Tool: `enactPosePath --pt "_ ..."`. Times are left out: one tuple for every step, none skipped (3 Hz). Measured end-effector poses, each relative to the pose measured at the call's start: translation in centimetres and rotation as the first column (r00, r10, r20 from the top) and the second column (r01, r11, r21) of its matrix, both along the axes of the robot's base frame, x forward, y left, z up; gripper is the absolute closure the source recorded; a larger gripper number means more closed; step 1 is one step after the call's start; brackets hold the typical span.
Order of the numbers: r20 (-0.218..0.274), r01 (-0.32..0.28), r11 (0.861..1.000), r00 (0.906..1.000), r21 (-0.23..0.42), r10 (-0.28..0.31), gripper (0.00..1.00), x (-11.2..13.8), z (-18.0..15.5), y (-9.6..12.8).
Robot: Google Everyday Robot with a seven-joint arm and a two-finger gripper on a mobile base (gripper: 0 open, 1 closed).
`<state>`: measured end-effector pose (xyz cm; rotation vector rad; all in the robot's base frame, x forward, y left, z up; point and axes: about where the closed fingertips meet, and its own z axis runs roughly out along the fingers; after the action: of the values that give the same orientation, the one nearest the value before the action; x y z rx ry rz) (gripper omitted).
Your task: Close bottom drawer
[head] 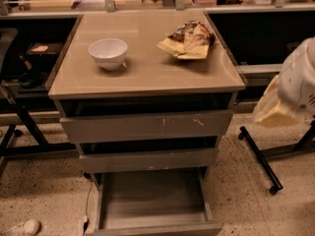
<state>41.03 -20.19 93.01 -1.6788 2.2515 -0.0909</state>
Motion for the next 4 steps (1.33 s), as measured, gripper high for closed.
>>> enactPosePath --pt "-0.083 -0.008 0.999 0.9965 0.049 0.013 1.0 -2.7 -7.0 1.7" --pt "-0.228 -0.022 0.997 0.973 0.07 0.038 1.0 -5.8 -16.0 3.3" --pt "-0.304 -0.025 0.998 0.9518 0.053 0.04 1.0 -8.6 -19.1 2.8" --pt "-0.303 -0.025 0.998 0.9521 0.052 0.04 1.0 -8.6 -19.1 2.8"
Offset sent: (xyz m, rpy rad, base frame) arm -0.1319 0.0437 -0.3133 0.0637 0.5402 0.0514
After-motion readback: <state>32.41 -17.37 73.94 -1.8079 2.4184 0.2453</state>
